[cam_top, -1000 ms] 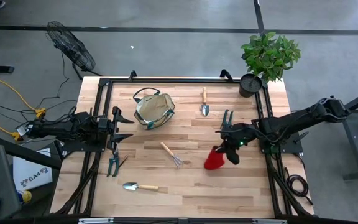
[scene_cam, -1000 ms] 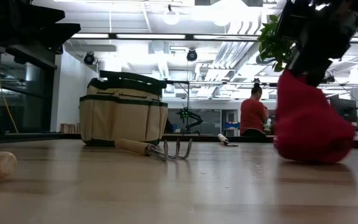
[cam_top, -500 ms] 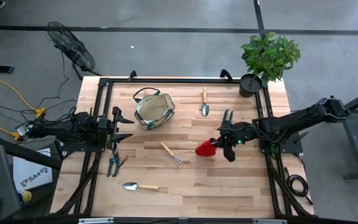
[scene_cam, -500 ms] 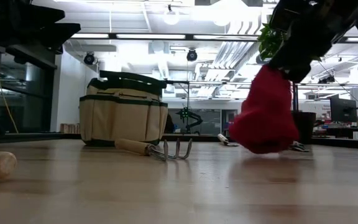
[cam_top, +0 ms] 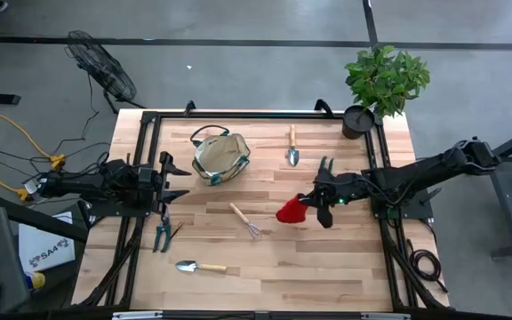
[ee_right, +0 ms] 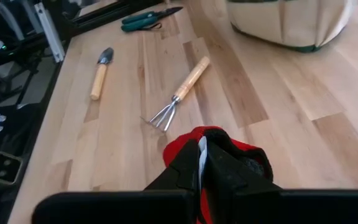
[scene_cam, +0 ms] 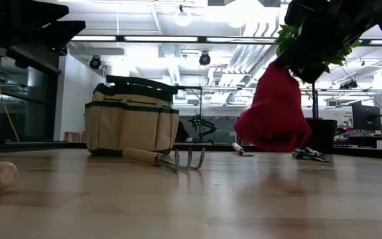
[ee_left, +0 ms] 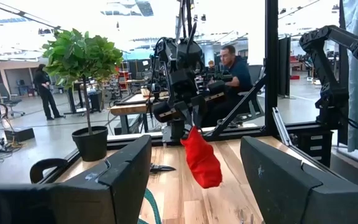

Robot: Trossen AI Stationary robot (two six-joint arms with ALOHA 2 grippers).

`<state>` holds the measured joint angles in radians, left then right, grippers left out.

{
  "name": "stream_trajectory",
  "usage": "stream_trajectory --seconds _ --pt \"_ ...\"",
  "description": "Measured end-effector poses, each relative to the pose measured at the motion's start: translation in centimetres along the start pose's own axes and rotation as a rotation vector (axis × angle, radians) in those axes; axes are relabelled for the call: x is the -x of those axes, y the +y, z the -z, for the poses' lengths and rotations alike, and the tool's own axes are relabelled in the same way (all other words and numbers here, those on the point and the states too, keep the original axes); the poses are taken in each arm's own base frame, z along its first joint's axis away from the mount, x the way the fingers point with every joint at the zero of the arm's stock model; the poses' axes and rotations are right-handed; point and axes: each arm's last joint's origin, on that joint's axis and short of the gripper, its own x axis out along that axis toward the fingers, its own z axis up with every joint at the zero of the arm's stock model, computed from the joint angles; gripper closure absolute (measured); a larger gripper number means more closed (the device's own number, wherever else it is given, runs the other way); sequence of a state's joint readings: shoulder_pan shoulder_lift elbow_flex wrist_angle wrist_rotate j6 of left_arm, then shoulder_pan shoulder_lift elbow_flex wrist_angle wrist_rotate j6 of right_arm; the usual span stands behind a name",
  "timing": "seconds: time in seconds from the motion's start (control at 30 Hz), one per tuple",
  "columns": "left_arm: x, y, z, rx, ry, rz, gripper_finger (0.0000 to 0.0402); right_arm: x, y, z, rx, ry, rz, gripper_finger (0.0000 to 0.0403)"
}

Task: Pick & Place Garden tools in Gardening bag
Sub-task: Put the red gloves into the gardening bag

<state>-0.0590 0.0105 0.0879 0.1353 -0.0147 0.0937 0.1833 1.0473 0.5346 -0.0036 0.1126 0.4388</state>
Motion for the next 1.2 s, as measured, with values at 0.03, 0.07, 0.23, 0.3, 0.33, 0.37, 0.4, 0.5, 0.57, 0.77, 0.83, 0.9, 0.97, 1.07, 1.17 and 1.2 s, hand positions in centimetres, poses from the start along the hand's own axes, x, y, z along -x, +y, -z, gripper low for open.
stream_trajectory --seconds 0.03,0.07,0.23,0.3,0.33,0.37,0.4,0.5,0.57,0.77,0.83,0.9,0.97,1.07,1.17,1.2 --pt "0.0 0.0 0.0 0.002 0.001 0.002 0.016 0.0 0.0 -0.1 0.004 -0.012 0.011 0.0399" --pt "0.0 0.0 0.0 0.013 0.003 0.006 0.016 0.0 0.0 -0.2 0.011 -0.029 0.017 0.0399" --pt "0.0 0.0 0.0 0.09 0.003 0.007 0.016 0.1 0.3 -1.0 0.058 -0.128 0.023 0.0399" --pt "0.0 0.0 0.0 0.101 0.003 0.007 0.016 0.1 0.3 -1.2 0.067 -0.144 0.019 0.0399" --pt "0.0 0.0 0.0 0.107 0.003 0.007 0.016 0.1 0.3 -1.3 0.07 -0.154 0.019 0.0399" --pt "0.0 0.0 0.0 0.121 0.003 0.007 0.016 0.1 0.4 -1.4 0.072 -0.168 0.026 0.0399" --pt "0.0 0.0 0.0 0.134 0.003 0.005 0.016 0.1 0.4 -1.5 0.075 -0.184 0.031 0.0399" --pt "-0.2 0.1 -0.1 0.148 -0.013 -0.037 0.016 0.3 0.6 -2.1 0.09 -0.247 0.022 0.0399" --pt "-0.5 0.2 -0.3 0.15 -0.034 -0.053 0.016 0.4 0.8 -2.7 0.111 -0.31 0.007 0.0399" --pt "-2.0 0.2 -0.4 0.133 -0.051 -0.077 0.016 0.9 1.2 -3.7 0.178 -0.432 -0.006 0.0399" --pt "-2.7 0.2 -0.2 0.132 -0.043 -0.092 0.016 0.9 1.3 -3.9 0.182 -0.456 -0.008 0.0399" --pt "-3.5 0.2 -0.1 0.145 -0.025 -0.097 0.016 1.0 1.3 -4.1 0.191 -0.469 -0.012 0.0399" --pt "-4.6 0.3 -0.4 0.152 0.005 -0.099 0.016 1.0 1.4 -4.1 0.197 -0.477 -0.014 0.0399" --pt "-6.8 0.3 -0.8 0.127 0.078 -0.127 0.016 1.0 1.3 -4.1 0.206 -0.476 -0.013 0.0399" --pt "-9.5 0.3 -1.1 0.072 0.151 -0.126 0.0155 1.1 1.4 -4.2 0.219 -0.484 -0.013 0.0399" --pt "-10.5 0.3 -1.2 0.063 0.168 -0.125 0.0149 1.1 1.4 -4.2 0.221 -0.489 -0.014 0.0399"
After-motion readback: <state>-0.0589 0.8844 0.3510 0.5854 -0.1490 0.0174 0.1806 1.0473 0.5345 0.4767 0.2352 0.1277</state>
